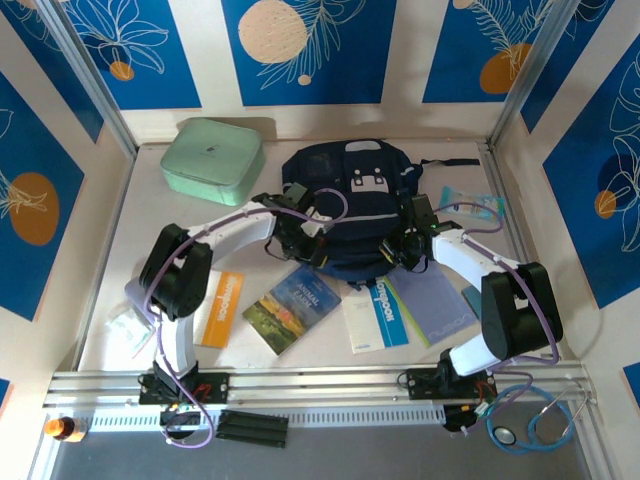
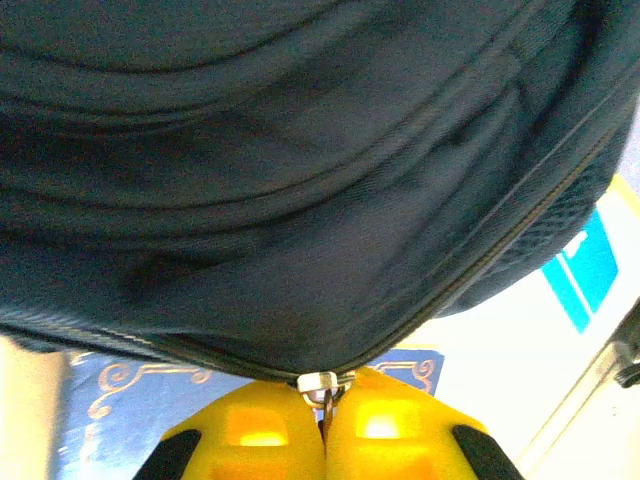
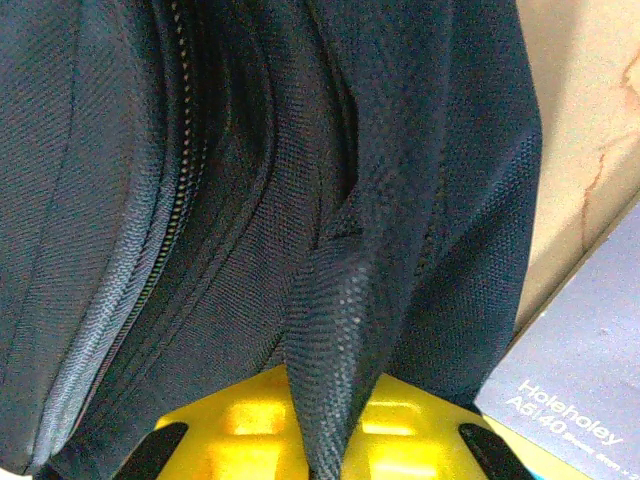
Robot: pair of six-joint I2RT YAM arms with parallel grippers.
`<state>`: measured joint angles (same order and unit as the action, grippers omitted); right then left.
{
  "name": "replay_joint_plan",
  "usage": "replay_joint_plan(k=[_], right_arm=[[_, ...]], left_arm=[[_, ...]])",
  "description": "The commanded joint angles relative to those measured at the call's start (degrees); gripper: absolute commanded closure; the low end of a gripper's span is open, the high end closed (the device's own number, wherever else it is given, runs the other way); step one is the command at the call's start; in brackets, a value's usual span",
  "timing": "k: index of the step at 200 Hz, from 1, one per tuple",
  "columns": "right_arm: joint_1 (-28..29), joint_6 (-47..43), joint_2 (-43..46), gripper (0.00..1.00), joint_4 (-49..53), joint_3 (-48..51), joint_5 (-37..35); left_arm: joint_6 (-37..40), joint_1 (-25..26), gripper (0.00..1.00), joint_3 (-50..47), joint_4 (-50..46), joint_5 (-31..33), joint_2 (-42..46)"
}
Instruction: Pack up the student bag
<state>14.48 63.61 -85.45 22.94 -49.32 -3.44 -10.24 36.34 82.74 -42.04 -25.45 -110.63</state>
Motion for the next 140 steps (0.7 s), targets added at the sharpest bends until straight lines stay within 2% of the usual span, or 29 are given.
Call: replay_joint_plan(k=[1,17,57,94,123,140], right_arm=[[-1.3,-3.1,-0.2,0.90,2.5,-0.4,-9.4],[-1.3,-3.7,-0.2,0.90,2.6,-0.8,-9.9],[-1.9,-6.9,-1.8,0.91,3.5,-2.2,-10.6],[-3.5,-9.4,-3.1,0.91,3.2,-3.5,-10.7],[-4.3,-10.6,-3.5,0.91,3.0,-3.9,-10.2],[-4.1,-11.7,-2.6,0.89,1.9,-4.0,-7.7]], left_arm=[[5.1,-3.5,1.00,0.2,-8.9,6.4,1.6],[6.8,-5.2,1.00,1.3,-10.0,8.2,0.3],[16.0,-8.1,1.00,2.8,-9.6,8.0,-2.2],[19.9,-10.3,1.00,5.0,-9.7,10.7,-4.8],[19.8,-11.9,1.00,7.2,-11.2,7.3,-6.0],[18.4,-11.7,1.00,7.5,-10.9,2.5,-5.2]])
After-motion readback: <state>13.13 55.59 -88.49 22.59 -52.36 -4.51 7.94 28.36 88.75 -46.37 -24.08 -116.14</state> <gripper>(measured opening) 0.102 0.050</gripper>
